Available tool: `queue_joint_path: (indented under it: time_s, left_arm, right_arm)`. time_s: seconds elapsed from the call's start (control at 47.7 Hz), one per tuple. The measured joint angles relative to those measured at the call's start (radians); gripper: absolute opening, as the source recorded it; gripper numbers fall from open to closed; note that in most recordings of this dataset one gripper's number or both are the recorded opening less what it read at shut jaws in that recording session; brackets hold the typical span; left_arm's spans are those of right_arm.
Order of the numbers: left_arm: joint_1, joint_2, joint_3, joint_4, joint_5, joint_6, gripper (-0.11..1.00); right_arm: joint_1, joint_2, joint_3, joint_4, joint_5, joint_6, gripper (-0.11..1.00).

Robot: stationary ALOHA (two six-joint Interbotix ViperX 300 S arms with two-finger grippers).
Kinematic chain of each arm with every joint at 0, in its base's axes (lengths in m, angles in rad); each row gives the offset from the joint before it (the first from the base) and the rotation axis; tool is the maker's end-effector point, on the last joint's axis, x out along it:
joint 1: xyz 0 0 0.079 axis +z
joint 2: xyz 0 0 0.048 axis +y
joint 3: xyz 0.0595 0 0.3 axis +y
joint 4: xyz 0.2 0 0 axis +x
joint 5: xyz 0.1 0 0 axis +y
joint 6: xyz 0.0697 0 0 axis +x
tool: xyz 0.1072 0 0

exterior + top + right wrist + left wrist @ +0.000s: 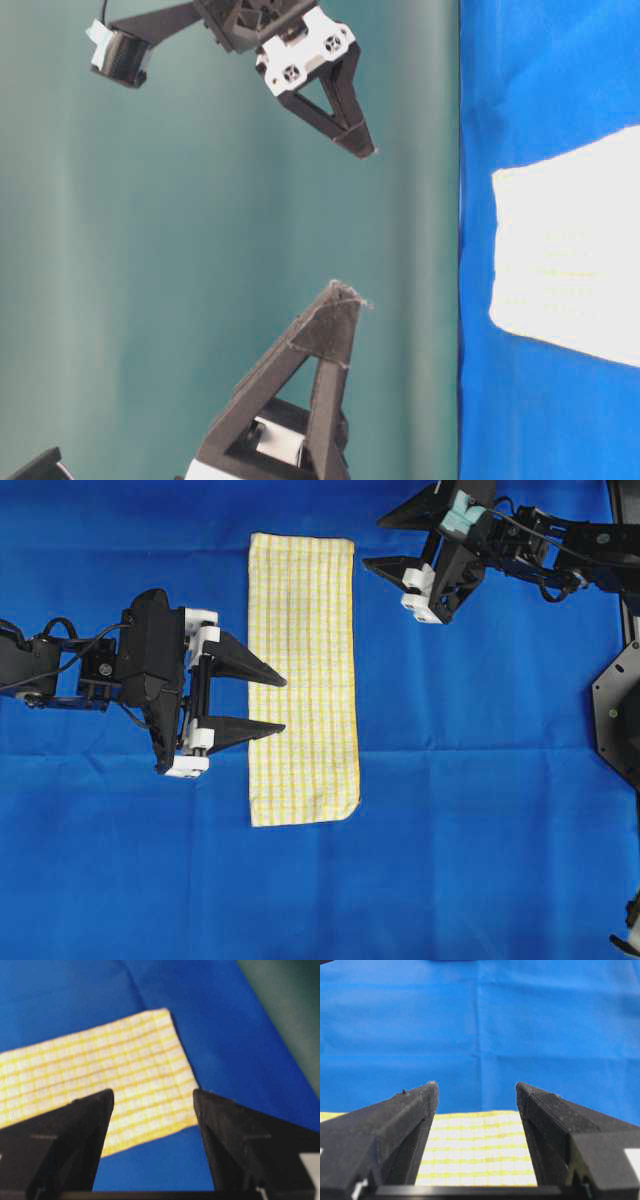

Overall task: Fold the yellow towel.
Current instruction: 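Lower the strip onto the table and open both grippers, then move both grippers to the strip's top end and pinch its corners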

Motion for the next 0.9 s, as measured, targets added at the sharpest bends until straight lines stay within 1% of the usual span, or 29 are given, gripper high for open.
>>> queue_joint_path:
  time_s: [0.168,0.294,0.398,0.545,0.65,0.797,0.902]
  left_arm:
    - [0.031,0.000,0.002,0.002,0.002,0.002,0.57]
    - [0.095,0.000,0.003,0.003,0.005,0.008,0.59]
    - [0.160,0.017,0.005,0.003,0.008,0.034,0.59]
    - [0.259,0.081,0.005,0.003,0.009,0.072,0.60]
    - [0.310,0.130,0.000,0.003,0.009,0.072,0.64]
    - [0.370,0.207,-0.017,0.003,0.008,0.074,0.73]
    - [0.410,0.255,-0.032,0.003,0.006,0.074,0.74]
  right_arm:
    - [0.002,0.003,-0.005,0.000,-0.008,-0.002,0.66]
    - [-0.005,0.040,-0.034,0.000,-0.006,-0.003,0.66]
    - [-0.032,0.089,-0.067,0.000,-0.005,-0.006,0.66]
    - [-0.071,0.179,-0.115,0.000,-0.002,-0.006,0.66]
    - [-0.084,0.238,-0.143,0.000,0.000,-0.006,0.66]
    - [-0.101,0.307,-0.175,0.000,0.005,-0.006,0.66]
    - [-0.114,0.345,-0.187,0.000,0.005,-0.006,0.66]
